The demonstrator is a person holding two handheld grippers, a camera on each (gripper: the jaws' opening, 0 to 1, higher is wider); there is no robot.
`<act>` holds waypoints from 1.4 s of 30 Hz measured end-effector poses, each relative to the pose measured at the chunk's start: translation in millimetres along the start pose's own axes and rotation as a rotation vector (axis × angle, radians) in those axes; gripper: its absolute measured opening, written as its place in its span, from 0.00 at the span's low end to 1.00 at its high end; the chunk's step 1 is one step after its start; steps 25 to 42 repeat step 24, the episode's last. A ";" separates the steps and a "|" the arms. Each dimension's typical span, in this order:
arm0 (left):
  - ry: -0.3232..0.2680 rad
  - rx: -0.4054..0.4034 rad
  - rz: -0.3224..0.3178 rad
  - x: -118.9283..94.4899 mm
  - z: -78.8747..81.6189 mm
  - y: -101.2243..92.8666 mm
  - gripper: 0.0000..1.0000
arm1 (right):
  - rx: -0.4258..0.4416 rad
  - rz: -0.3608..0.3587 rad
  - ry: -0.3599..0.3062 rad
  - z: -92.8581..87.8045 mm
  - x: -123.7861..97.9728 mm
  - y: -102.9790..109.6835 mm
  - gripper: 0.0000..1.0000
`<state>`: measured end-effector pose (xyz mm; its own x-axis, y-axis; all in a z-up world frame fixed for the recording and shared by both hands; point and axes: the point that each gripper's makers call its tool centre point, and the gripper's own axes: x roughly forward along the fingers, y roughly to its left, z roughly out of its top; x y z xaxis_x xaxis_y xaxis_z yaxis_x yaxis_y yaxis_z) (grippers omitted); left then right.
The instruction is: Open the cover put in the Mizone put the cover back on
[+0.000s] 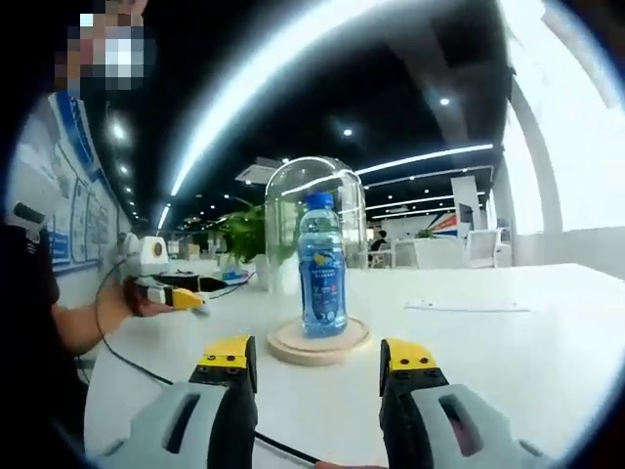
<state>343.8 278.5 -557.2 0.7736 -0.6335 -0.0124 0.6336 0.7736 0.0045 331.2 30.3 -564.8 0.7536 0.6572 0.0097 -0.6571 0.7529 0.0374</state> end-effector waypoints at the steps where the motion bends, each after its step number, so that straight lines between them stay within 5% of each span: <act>1: -0.006 -0.007 0.004 -1.4 1.3 1.4 0.40 | -0.002 -0.001 -0.004 0.8 -0.3 -0.2 0.42; 8: -0.065 -0.059 0.028 -5.5 13.9 7.3 0.39 | -0.007 -0.016 -0.016 3.3 -1.5 -3.9 0.42; 13: -0.049 -0.053 0.053 -10.5 4.5 13.7 0.39 | -0.038 -0.046 -0.007 1.1 -0.2 -9.0 0.42; 42: -0.066 -0.062 0.005 -9.7 7.8 4.7 0.40 | -0.058 -0.027 0.012 -2.9 2.1 -3.0 0.42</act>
